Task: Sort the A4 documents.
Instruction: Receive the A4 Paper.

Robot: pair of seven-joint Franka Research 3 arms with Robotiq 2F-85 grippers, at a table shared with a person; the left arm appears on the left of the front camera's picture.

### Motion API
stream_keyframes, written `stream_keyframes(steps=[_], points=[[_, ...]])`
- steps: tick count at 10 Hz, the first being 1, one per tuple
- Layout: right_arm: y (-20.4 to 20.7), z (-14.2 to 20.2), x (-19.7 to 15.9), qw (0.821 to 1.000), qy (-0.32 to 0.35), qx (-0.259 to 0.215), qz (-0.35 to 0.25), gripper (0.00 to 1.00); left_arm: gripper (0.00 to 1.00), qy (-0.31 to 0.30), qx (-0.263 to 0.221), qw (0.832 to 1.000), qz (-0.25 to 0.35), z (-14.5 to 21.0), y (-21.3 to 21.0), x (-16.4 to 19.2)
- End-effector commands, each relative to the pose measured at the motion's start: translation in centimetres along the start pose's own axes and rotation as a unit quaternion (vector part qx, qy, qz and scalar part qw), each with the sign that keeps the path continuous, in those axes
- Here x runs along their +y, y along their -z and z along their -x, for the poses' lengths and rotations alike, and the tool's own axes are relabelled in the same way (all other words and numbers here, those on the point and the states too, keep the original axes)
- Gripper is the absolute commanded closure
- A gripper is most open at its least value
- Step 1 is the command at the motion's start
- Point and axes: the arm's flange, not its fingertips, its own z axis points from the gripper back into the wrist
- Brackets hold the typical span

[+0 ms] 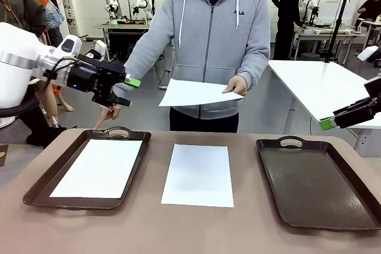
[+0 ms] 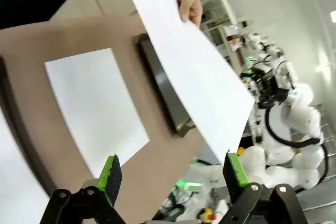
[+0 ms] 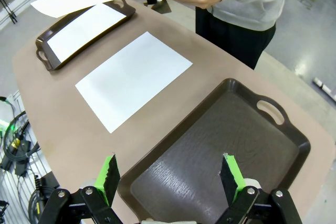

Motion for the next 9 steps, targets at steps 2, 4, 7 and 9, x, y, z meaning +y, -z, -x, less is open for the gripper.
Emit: stream_keyframes(steps=[2, 4, 7, 9], points=[[0.2, 0.1, -0.1, 1.000, 0.001, -0.003, -0.008, 0.00, 0.00, -0.048, -0.019, 0.998, 0.033, -3.3, 3.2, 1.6], [0.2, 0.1, -0.1, 1.000, 0.001, -0.003, -0.008, 0.00, 0.00, -0.077, -0.001, 0.995, 0.070, -4.5, 5.8, 2.6], [0.2, 0.1, -0.1, 1.000, 0.001, -0.003, -0.008, 0.00, 0.00, -0.087, -0.004, 0.990, 0.109, -5.5, 9.2, 3.9], [0.2, 0.1, -0.1, 1.000, 0.001, -0.003, -0.008, 0.00, 0.00, -0.098, 0.001, 0.986, 0.133, -5.9, 11.2, 4.8]])
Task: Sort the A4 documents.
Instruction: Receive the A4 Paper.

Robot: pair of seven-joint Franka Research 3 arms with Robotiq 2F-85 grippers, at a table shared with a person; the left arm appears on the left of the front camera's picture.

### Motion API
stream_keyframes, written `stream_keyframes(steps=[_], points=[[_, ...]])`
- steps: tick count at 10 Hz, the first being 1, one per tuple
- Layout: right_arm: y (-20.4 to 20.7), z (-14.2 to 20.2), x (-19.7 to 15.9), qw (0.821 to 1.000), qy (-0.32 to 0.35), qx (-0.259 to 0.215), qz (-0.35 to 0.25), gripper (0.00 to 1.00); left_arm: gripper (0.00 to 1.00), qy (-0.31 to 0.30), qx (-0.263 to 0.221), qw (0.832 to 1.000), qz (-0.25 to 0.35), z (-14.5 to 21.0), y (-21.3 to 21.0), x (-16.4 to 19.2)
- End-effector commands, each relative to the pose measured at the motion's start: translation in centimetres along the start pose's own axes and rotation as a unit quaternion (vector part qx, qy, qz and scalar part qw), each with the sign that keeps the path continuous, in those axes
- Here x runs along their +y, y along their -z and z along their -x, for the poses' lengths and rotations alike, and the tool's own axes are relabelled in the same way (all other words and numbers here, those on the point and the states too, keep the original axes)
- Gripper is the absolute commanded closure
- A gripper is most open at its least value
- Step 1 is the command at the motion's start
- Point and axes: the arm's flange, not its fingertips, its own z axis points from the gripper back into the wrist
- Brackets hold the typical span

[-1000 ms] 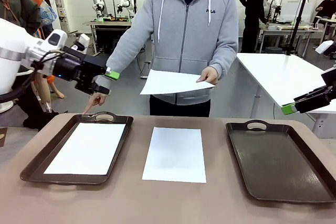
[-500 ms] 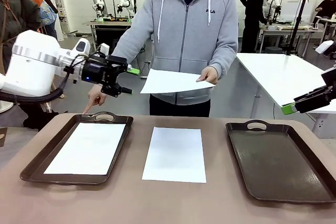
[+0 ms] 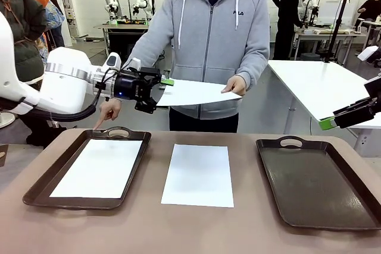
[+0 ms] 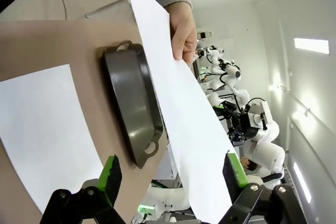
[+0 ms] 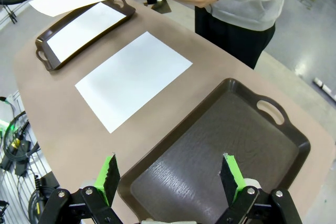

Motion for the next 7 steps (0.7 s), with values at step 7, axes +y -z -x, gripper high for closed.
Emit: stream_keyframes(steps=[7], points=[[0.19, 0.10, -0.09, 1.000, 0.001, -0.003, -0.008, 0.00, 0.00, -0.111, 0.042, 0.992, 0.032, -0.98, 1.38, 0.23]])
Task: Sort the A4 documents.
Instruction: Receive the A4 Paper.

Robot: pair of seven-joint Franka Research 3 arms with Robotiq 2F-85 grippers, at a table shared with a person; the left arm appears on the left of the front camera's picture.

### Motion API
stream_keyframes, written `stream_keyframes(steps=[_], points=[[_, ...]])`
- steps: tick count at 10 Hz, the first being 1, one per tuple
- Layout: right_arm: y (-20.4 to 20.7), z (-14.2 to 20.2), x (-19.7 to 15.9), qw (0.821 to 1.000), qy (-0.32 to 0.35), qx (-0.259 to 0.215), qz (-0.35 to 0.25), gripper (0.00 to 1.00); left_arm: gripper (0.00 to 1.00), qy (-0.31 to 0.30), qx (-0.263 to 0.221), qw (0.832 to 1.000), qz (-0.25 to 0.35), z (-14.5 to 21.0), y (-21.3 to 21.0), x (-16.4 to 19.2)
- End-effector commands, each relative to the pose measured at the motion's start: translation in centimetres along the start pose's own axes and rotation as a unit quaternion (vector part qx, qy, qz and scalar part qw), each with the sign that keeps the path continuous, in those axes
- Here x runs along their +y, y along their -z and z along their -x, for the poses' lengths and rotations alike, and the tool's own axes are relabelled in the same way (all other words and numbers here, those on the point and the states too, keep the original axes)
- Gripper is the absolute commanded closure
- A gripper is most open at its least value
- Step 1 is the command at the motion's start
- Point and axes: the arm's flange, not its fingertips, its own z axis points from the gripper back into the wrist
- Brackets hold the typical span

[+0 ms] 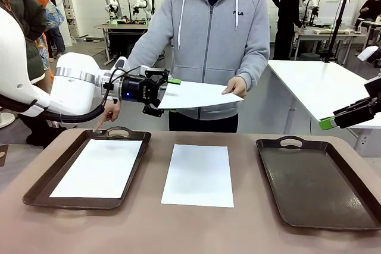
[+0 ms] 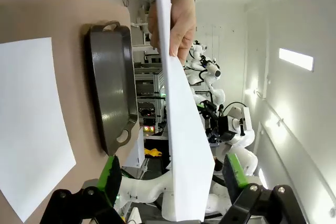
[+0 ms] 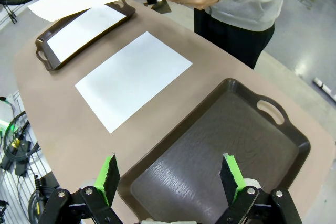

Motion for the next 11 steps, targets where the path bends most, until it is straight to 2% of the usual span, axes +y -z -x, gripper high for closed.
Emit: stream_keyframes(steps=[1, 3, 4, 5, 6, 7, 8, 9, 10, 11], points=[[0.19, 0.10, -0.10, 1.000, 0.001, -0.003, -0.008, 0.00, 0.00, -0.022, 0.014, 1.000, 0.000, -0.60, -0.37, -0.31], [0.19, 0.10, -0.10, 1.000, 0.001, -0.003, -0.008, 0.00, 0.00, -0.022, 0.024, 0.999, 0.033, -0.33, -0.46, 0.14], [0.19, 0.10, -0.10, 1.000, 0.001, -0.003, -0.008, 0.00, 0.14, -0.010, 0.025, 0.998, 0.059, -0.13, -0.40, 0.21], [0.19, 0.10, -0.10, 1.000, 0.001, -0.003, -0.008, 0.00, 0.20, -0.002, 0.022, 0.998, 0.064, -0.04, -0.52, 0.19], [0.19, 0.10, -0.10, 1.000, 0.001, -0.003, -0.008, 0.00, 0.34, 0.016, 0.019, 0.998, 0.065, -0.04, -0.62, -0.03], [0.19, 0.10, -0.10, 1.000, 0.001, -0.003, -0.008, 0.00, 0.40, 0.019, 0.021, 0.998, 0.063, -0.03, -0.67, -0.12], [0.19, 0.10, -0.10, 1.000, 0.001, -0.003, -0.008, 0.00, 0.54, 0.021, 0.021, 0.997, 0.066, -0.09, -0.81, 0.00], [0.19, 0.10, -0.10, 1.000, 0.001, -0.003, -0.008, 0.00, 0.60, 0.020, 0.021, 0.997, 0.065, -0.02, -0.78, 0.06], [0.19, 0.10, -0.10, 1.000, 0.001, -0.003, -0.008, 0.00, 0.74, 0.020, 0.017, 0.998, 0.063, 0.02, -0.77, 0.05], [0.19, 0.10, -0.10, 1.000, 0.001, -0.003, -0.008, 0.00, 0.80, 0.023, 0.013, 0.998, 0.062, 0.07, -0.79, 0.00]])
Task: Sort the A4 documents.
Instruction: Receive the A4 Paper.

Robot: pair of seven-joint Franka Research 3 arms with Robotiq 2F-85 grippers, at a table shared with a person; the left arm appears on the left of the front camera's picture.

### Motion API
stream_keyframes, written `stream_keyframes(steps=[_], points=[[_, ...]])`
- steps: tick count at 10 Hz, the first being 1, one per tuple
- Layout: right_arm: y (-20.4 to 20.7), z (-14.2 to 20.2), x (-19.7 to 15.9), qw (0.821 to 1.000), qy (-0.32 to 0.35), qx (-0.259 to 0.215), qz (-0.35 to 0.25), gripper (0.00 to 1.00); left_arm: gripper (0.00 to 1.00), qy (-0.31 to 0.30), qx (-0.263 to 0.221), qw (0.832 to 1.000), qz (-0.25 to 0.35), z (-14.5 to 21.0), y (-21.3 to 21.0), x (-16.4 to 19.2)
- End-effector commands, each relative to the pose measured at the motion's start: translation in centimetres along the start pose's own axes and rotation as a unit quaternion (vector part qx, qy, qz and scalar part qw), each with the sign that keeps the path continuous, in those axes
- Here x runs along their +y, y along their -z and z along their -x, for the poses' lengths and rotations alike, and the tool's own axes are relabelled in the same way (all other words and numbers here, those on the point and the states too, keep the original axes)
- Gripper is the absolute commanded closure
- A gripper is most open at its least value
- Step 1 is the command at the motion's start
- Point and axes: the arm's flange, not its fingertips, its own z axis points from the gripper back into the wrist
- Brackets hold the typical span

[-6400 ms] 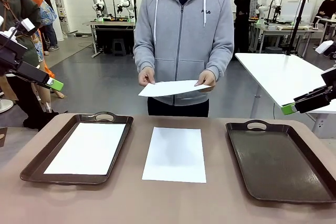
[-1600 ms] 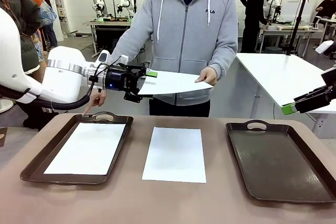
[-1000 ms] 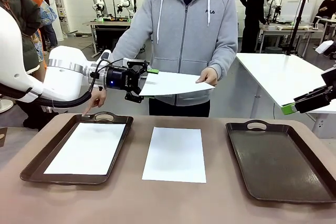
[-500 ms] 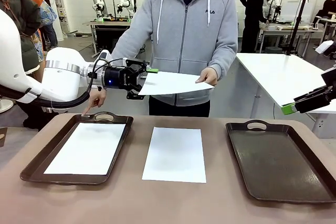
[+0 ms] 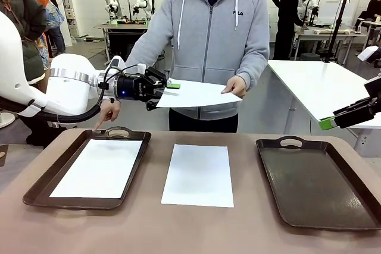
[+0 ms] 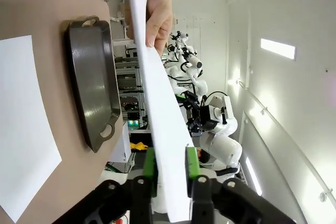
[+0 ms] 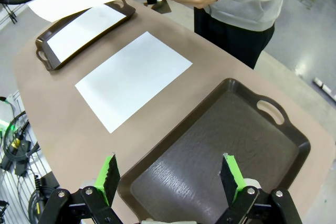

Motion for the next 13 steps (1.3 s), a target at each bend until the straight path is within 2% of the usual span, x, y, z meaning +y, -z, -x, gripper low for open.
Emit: stream_keyframes(steps=[1, 2, 8, 9, 10, 13], points=[[0.2, 0.1, -0.1, 1.000, 0.001, -0.003, -0.008, 0.00, 0.94, 0.011, -0.011, 1.000, 0.010, 0.0, 0.0, 0.2], [0.2, 0.1, -0.1, 1.000, 0.001, -0.003, -0.008, 0.00, 1.00, 0.009, -0.013, 1.000, 0.009, 0.0, 0.0, 0.3], [0.2, 0.1, -0.1, 1.000, 0.001, -0.003, -0.008, 0.00, 1.00, 0.026, -0.013, 1.000, 0.002, 0.1, -0.4, 0.2], [0.2, 0.1, -0.1, 1.000, 0.001, -0.003, -0.008, 0.00, 1.00, 0.008, 0.015, 1.000, 0.000, 0.3, -1.1, -0.1], [0.2, 0.1, -0.1, 1.000, 0.001, -0.003, -0.008, 0.00, 1.00, 0.008, -0.004, 1.000, -0.001, -0.1, -0.3, 0.1], [0.2, 0.1, -0.1, 1.000, 0.001, -0.003, -0.008, 0.00, 1.00, 0.008, -0.004, 1.000, -0.001, -0.1, -0.3, 0.1]])
